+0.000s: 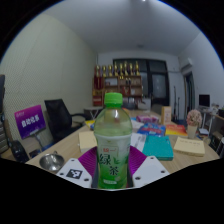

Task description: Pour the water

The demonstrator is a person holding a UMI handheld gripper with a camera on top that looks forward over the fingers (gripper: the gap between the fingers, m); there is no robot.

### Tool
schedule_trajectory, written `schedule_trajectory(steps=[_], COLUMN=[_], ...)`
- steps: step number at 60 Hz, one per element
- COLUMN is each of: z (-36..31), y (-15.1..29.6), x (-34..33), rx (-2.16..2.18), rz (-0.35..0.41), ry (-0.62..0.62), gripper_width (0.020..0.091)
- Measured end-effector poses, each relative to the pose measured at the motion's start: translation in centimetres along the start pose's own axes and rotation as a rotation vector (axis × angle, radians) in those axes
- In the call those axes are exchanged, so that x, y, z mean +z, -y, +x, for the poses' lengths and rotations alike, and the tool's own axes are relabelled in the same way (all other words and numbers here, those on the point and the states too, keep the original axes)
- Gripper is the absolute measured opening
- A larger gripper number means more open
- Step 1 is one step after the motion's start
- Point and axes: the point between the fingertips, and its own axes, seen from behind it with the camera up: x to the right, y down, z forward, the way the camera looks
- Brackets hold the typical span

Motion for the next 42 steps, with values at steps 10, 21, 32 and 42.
schedule_trajectory(steps=[10, 21, 32, 42], z=[0.0, 0.2, -0.9, 0.1], y=[0.0, -1.4, -2.8, -2.7], x=[-0.3, -0.9, -4.4, -11.6], rx=[-0.042, -0.051, -0.022, -0.059], rz=[0.034, -0.071, -0.129, -0.138], ry=[-0.005, -0.015, 0.041, -0.003], gripper_width=[0.0443, 0.0755, 0.0845, 0.0843])
